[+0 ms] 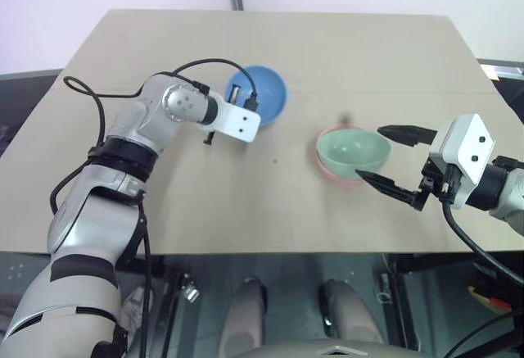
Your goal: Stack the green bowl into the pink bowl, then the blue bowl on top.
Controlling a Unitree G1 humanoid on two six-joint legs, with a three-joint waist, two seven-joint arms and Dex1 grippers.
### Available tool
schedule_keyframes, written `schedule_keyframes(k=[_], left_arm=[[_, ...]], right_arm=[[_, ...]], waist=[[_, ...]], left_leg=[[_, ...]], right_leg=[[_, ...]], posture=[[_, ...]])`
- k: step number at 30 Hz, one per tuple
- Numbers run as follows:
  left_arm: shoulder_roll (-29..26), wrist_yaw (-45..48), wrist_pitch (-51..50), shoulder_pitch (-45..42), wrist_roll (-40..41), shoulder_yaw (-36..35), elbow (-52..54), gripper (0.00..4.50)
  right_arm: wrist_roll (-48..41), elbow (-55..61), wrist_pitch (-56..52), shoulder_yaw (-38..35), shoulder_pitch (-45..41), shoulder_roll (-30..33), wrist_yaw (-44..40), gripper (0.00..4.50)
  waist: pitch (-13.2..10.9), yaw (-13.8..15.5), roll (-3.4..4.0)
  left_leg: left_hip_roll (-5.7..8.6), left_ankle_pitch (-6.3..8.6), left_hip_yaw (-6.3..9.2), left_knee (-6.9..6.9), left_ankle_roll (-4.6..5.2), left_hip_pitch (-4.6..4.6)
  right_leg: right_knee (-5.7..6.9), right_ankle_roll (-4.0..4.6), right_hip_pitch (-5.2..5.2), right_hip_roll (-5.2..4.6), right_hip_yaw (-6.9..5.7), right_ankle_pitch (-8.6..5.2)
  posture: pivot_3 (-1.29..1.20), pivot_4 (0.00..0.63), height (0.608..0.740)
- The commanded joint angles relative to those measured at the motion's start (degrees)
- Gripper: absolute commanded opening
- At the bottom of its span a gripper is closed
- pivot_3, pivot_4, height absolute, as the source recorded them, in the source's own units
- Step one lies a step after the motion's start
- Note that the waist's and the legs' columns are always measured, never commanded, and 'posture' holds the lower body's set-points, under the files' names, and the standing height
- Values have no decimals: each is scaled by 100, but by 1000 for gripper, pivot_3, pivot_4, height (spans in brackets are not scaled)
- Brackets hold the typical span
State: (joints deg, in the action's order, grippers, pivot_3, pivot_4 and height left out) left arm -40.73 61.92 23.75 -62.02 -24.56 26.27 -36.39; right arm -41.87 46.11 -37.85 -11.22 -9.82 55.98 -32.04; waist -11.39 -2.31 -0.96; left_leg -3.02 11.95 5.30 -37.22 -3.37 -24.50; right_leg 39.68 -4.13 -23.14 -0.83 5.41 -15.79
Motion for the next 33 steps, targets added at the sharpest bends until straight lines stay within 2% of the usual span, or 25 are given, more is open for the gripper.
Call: schedule_keyframes(k=[1, 6, 14, 25, 28, 31, 33], left_arm=[[249, 448, 261, -386, 826, -350, 541, 335], [672, 939, 585, -831, 1421, -377, 574, 335], [897, 720, 1015, -1209, 1194, -289, -144, 335], [1043, 2105, 1423, -929, 2368, -220, 587, 335], [1042, 2467, 1347, -873, 2639, -201, 809, 1131], [1154, 2487, 1102, -826, 2885, -336, 966, 2404], [1155, 2425, 1026, -828, 2872, -379, 941, 2404]], right_arm=[[18, 194, -34, -264, 27, -35, 60, 4040], [38, 383, -160, -494, 235, -53, 188, 4040], [-51, 844, -437, -990, 740, -165, 475, 4040], [-17, 874, -519, -1203, 817, -186, 506, 4040], [-5, 890, -525, -1191, 818, -204, 533, 4040], [26, 900, -514, -1211, 878, -219, 525, 4040], [42, 895, -503, -1201, 892, -229, 522, 4040]], waist=[[0, 18, 0], [0, 26, 0], [1, -55, 3], [1, -8, 3], [1, -10, 3], [2, -9, 3], [2, -10, 3]], left_leg=[[0, 0, 0, -2, 0, -2], [5, 0, 4, -9, 0, -9], [5, 0, -2, -5, 0, 11], [5, 0, -1, -7, 0, 2], [5, 0, -1, -7, 0, 3], [5, 0, -1, -7, 0, 3], [5, 0, -1, -7, 0, 3]], right_leg=[[0, 0, 0, 0, 0, 0], [-1, 0, 0, -3, -3, 0], [13, -1, 0, 2, 11, -1], [8, -1, 0, 0, 8, -1], [9, -1, 0, 0, 8, -1], [8, -1, 0, 0, 8, -2], [8, -1, 0, 0, 8, -2]], posture=[[0, 150, 740], [0, 150, 740], [0, 150, 740], [0, 150, 740], [0, 150, 740], [0, 150, 740], [0, 150, 740]])
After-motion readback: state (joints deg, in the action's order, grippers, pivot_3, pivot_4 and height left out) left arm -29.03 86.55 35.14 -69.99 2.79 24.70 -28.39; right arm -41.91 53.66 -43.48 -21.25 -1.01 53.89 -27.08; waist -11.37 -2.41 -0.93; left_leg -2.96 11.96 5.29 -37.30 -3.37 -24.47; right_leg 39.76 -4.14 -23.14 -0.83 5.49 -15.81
